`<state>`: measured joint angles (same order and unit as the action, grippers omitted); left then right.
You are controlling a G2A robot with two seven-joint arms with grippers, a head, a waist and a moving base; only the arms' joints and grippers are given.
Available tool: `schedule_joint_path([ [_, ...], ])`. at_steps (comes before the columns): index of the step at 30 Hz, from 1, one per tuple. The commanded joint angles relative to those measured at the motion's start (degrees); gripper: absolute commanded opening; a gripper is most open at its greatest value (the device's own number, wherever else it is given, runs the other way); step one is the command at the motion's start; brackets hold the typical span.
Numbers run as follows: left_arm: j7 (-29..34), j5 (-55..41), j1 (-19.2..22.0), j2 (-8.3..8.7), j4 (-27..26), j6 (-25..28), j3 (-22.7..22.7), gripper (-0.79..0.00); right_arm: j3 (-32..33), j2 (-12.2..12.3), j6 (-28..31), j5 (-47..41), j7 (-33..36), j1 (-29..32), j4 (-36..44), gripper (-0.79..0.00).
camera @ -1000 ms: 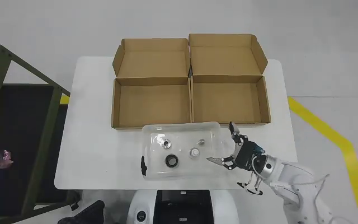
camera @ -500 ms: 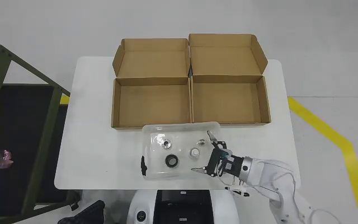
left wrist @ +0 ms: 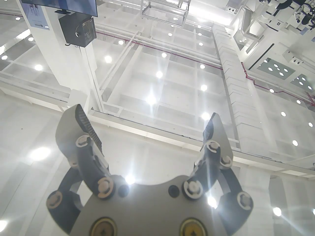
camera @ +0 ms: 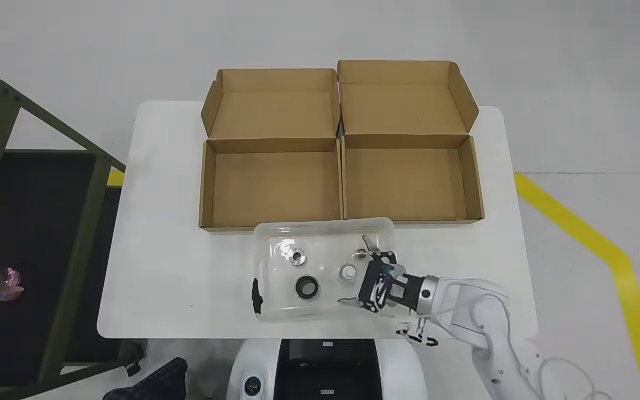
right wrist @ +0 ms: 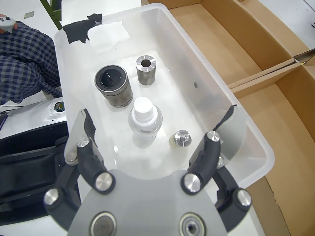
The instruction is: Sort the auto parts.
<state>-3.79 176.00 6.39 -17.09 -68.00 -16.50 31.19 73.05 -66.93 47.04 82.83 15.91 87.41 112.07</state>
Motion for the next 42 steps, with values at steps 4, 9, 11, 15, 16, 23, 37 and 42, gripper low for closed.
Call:
schedule_joint_path([
  [4,0.0,0.0,0.0,0.00,0.0,0.0,0.0,0.000,-1.0,0.1,-0.6,-0.1,1.9,-0.9,-0.7,-0.117],
  [9,0.0,0.0,0.0,0.00,0.0,0.0,0.0,0.000,-1.9,0.2,-1.2,-0.5,3.5,-1.6,-1.3,-0.286],
  [11,0.0,0.0,0.0,0.00,0.0,0.0,0.0,0.000,-2.2,0.3,-1.5,-0.8,4.0,-1.9,-1.5,-0.400],
  [15,0.0,0.0,0.0,0.00,0.0,0.0,0.0,0.000,-2.6,0.4,-1.7,-1.4,4.6,-2.2,-1.7,-0.520],
  [16,0.0,0.0,0.0,0.00,0.0,0.0,0.0,0.000,-2.6,0.4,-1.6,-1.6,4.6,-2.3,-1.7,-0.610],
  [23,0.0,0.0,0.0,0.00,0.0,0.0,0.0,0.000,-2.6,0.9,-0.3,-2.8,4.2,-2.0,0.1,-0.785],
  [37,0.0,0.0,0.0,0.00,0.0,0.0,0.0,0.000,1.3,1.9,0.4,-9.2,1.5,-0.2,4.8,-0.785],
  [42,0.0,0.0,0.0,0.00,0.0,0.0,0.0,0.000,2.1,2.0,-0.4,-17.1,0.4,-1.4,2.4,-0.785],
])
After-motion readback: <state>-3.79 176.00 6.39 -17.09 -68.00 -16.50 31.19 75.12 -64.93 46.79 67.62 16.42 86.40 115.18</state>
